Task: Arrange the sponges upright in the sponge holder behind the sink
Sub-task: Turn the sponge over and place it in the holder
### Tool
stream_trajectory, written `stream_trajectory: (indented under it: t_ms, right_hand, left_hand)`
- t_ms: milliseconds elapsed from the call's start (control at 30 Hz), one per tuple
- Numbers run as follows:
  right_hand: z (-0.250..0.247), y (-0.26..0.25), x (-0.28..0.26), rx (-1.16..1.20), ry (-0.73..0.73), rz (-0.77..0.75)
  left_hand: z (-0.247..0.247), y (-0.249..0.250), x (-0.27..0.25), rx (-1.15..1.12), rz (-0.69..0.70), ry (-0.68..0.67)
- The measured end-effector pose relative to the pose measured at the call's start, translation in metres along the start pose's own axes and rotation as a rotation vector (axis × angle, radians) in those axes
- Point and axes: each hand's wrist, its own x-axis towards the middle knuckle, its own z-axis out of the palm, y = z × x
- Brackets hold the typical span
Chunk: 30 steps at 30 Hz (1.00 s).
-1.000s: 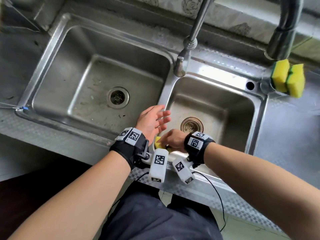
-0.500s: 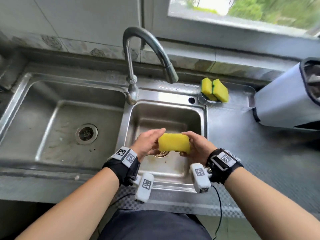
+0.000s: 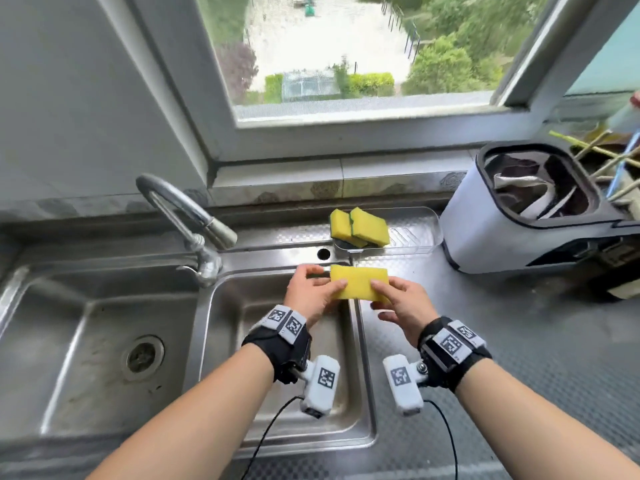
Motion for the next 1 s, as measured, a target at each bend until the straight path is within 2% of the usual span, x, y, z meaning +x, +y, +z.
stream_trajectory:
  t_ms: [167,333,433,567,700,833,1000]
  right_hand:
    - [-0.025,-0.031,0.032,0.050,0.162,-0.152]
    - [-0.051,-0.065,0.072,-0.242,0.266,-0.279]
    - [-0.063,-0.077,0.094,-0.365,0.255,-0.255]
    - [-0.072,-0.082,0.115,-0.580,0.211,-0.174]
    - [-0.075,-0.084,0.130,-0.809,0.167,-0.171]
    - [-0.071,-0.085,0.141,-0.900,0.061,-0.118]
    - [-0.070,-0.086,0.146,-0.960,0.053,-0.121]
  left_hand:
    - [0.044,0.029,0.026,-0.012,0.066,0.061]
    - [0.082,0.058,0.058,-0.008,0.081,0.100]
    - [0.100,0.068,0.078,0.093,0.080,0.088]
    - [0.116,0.067,0.096,0.473,0.125,0.062]
    - [0.127,0.069,0.105,0.713,0.165,0.038]
    - [0.132,0.064,0.109,0.777,0.150,0.036]
    - [0.131,0.061,0.108,0.765,0.141,0.035]
